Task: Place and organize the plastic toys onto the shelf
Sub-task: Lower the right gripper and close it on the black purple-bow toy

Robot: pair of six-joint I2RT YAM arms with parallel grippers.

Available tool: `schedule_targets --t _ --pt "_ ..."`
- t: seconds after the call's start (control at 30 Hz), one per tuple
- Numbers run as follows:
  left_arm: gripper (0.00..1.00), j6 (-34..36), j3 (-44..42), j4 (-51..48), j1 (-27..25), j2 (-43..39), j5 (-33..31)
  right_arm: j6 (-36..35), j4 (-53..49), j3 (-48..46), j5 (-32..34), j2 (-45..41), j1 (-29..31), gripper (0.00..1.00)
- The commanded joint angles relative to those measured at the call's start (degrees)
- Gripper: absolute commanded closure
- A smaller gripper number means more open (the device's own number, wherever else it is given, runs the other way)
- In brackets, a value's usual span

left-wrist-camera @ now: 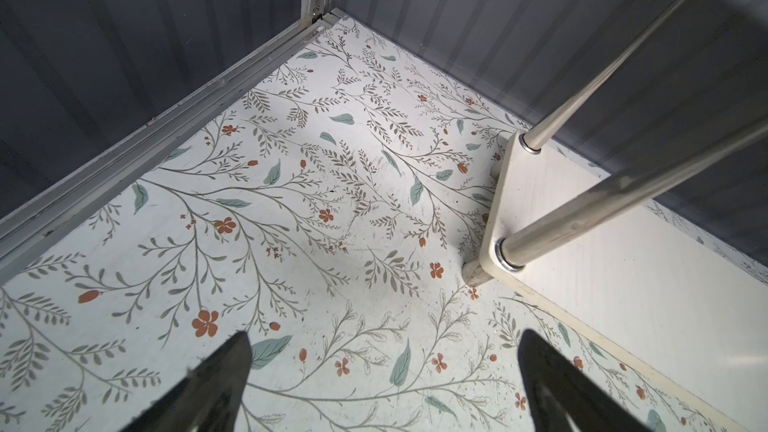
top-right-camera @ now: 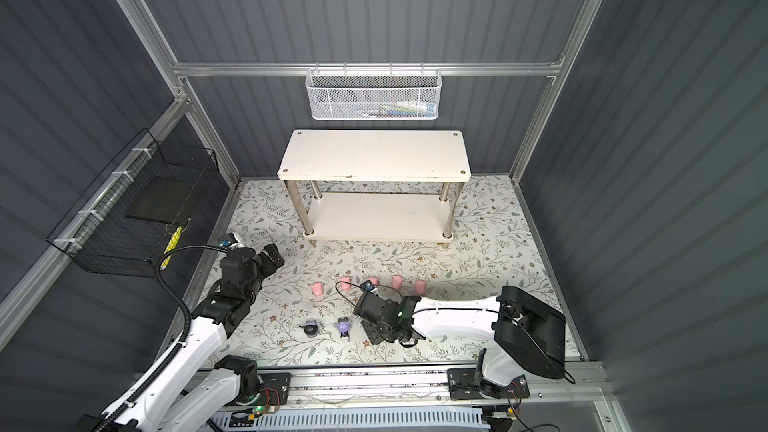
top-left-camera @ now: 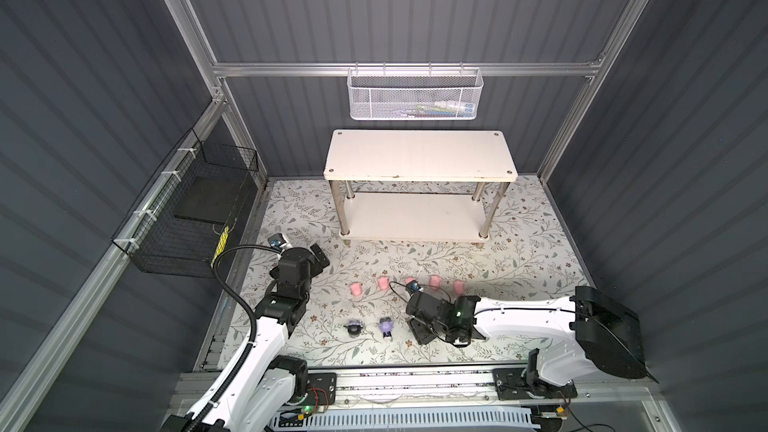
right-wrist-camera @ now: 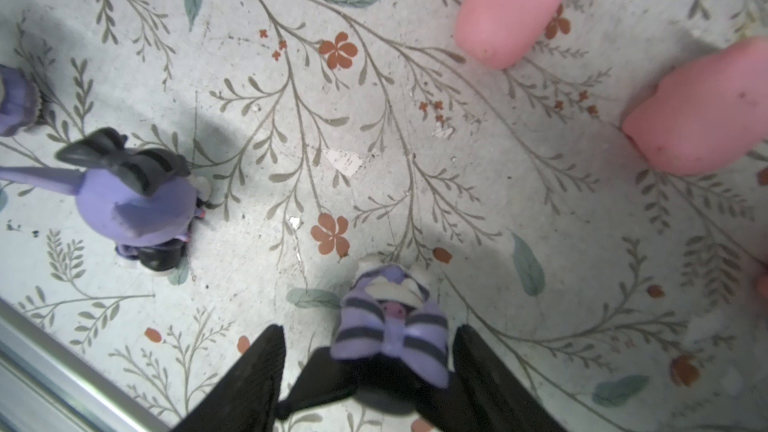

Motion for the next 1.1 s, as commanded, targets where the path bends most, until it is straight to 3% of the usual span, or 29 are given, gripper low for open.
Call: schedule_targets --t 0.0,0.57,1.07 --pt "0.0 -0.4 -0.7 1.2 -0.3 0.4 0.0 -0.1 -1.1 1.4 1.2 0.7 -0.4 0.38" --pt "0.0 -0.4 -1.1 1.3 -0.3 0.7 -0.1 1.3 -3.1 2.6 3.7 1.8 -0.5 0.61" --pt "0.0 -0.2 -1.4 0.5 -0.3 -0.2 -0.4 3.8 -13.5 7.1 9.2 -2.0 -0.9 0.65"
